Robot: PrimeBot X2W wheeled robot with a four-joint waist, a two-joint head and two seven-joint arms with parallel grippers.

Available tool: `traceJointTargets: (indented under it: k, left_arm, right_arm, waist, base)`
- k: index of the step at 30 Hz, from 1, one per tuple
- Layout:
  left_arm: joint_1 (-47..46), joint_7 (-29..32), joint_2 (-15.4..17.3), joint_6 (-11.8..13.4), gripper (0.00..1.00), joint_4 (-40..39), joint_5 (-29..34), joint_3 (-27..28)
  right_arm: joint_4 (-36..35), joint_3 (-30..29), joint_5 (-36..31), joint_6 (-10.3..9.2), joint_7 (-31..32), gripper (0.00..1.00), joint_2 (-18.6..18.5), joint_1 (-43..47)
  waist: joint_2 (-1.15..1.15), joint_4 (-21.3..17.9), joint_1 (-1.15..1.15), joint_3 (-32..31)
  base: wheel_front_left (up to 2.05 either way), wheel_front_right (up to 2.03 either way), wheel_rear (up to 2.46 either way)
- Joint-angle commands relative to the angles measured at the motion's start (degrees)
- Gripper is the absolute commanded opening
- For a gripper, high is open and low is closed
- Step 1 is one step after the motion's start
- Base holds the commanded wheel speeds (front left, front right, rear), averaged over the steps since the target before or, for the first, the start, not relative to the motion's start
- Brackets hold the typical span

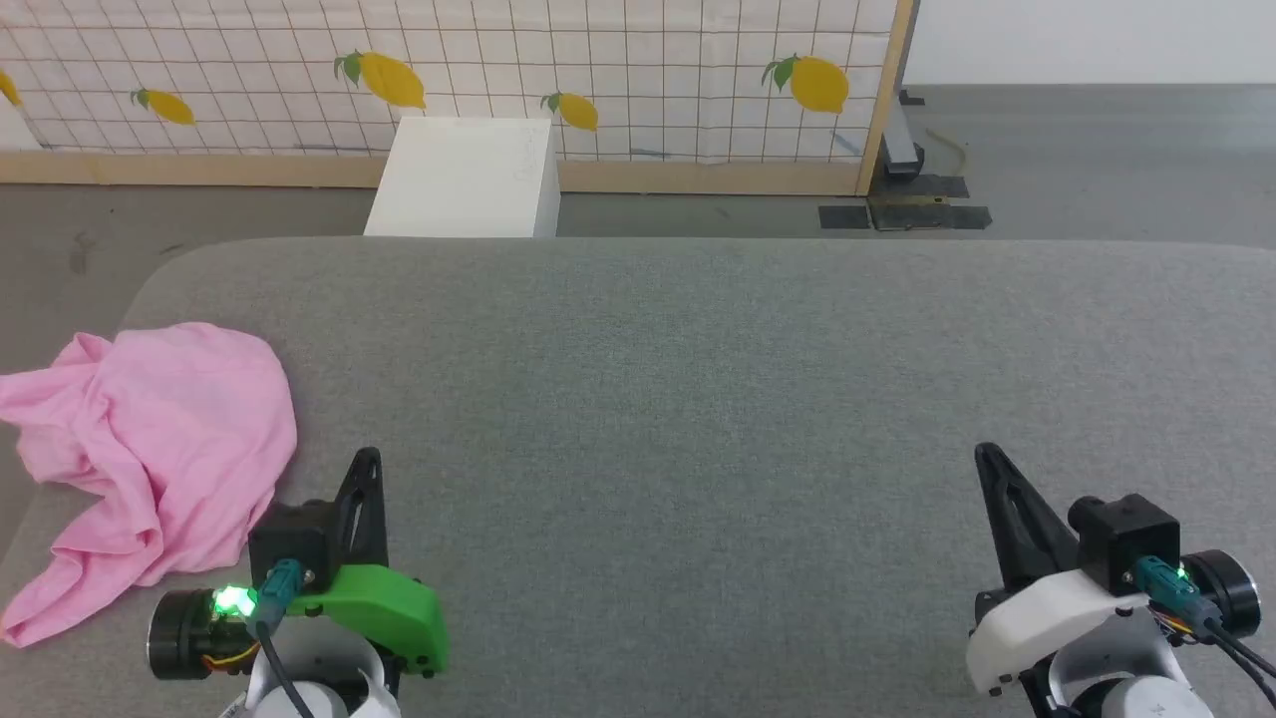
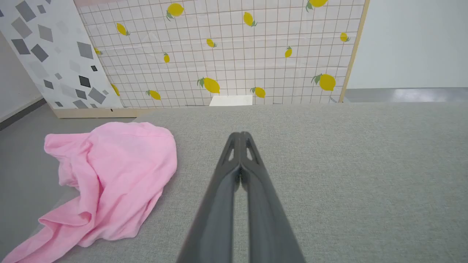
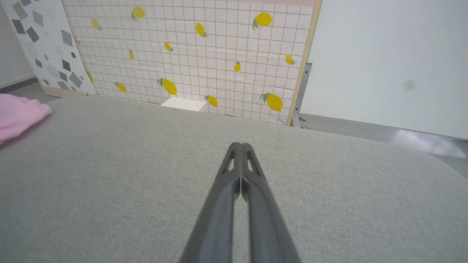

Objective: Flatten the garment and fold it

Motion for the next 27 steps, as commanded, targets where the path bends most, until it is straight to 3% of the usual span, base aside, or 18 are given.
traceJointTargets:
  k: [1,24,25,27]
  left_arm:
    - [0.81,0.08,-0.22,-0.05,0.00,-0.15,0.60,0.19]
    - [0.81,0.08,-0.22,-0.05,0.00,-0.15,0.60,0.19]
    - [0.01,0.00,0.00,0.00,1.00,0.00,0.00,-0.01]
    - [-0.02,-0.01,0.01,0.00,1.00,0.02,-0.08,-0.11]
  right_arm:
    - [-0.30,0.07,-0.35,-0.09,-0.01,0.00,0.14,-0.89]
    - [-0.30,0.07,-0.35,-0.09,-0.01,0.00,0.14,-0.89]
    - [0.00,-0.01,0.00,0.00,0.00,1.00,0.00,0.00]
    - [0.05,-0.01,0.04,0.00,0.00,1.00,-0.01,0.02]
  waist:
    - [0.00,0.00,0.00,0.00]
    - [0.00,0.00,0.00,0.00]
    - [0.00,0.00,0.00,0.00]
    - [0.00,0.00,0.00,0.00]
  base:
    - [0.00,0.00,0.00]
    - [0.00,0.00,0.00]
    - [0.00,0.00,0.00]
    - [0.00,0.00,0.00]
